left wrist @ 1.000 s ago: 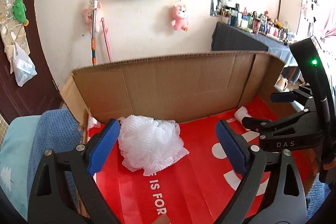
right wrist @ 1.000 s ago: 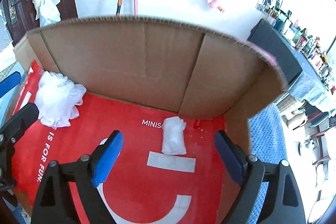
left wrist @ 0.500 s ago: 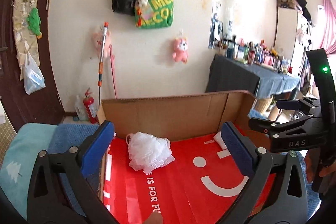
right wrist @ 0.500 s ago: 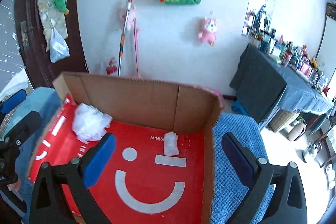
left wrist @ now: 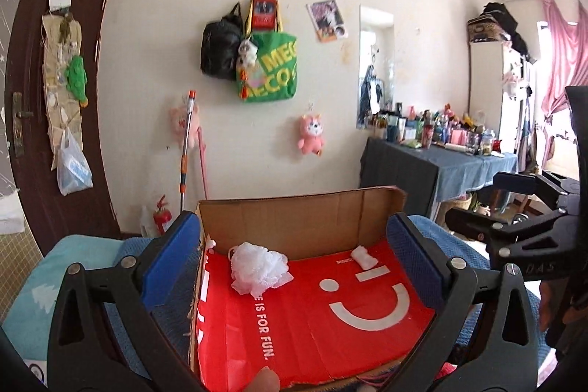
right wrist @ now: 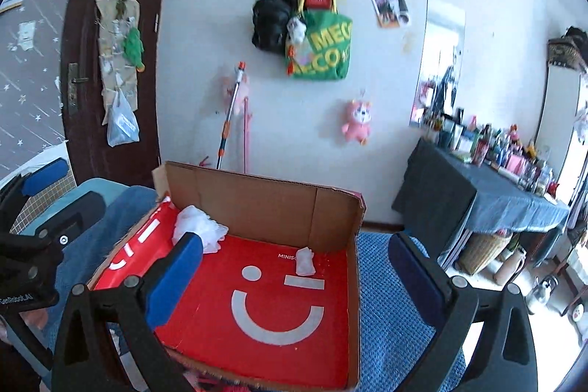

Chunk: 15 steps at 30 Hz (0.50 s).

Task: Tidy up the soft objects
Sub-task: 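Lift both open tools up and out of the box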

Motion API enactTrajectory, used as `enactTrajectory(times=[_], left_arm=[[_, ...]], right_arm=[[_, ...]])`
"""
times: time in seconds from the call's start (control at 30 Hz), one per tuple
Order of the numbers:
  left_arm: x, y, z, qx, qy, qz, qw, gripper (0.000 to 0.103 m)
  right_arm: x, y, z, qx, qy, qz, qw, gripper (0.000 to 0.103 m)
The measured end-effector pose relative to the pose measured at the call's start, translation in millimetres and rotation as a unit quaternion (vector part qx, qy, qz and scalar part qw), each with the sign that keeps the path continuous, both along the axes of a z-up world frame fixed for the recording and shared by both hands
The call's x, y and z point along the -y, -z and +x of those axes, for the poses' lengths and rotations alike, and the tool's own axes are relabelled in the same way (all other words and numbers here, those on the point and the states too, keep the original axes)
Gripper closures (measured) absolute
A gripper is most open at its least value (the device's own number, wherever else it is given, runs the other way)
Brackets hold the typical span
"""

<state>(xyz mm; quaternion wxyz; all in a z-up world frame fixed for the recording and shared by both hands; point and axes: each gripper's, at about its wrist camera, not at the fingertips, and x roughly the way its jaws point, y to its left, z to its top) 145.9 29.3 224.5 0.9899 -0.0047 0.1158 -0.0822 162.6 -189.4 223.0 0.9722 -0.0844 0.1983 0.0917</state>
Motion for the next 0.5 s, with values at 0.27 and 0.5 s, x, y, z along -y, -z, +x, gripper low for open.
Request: enactTrajectory(times=[0.27,0.5], left_arm=[[4,11,-53,0.03,-0.003,-0.005,0.9995,0.0],[7,29,-91,0.049,-0.011,0.004,0.9987,0.0]], right_arm=[[2,22,-59,0.035,0.005,0.007,0.999,0.0],[7,53,-101,0.062,0.029,0.015,0.998,0.0]])
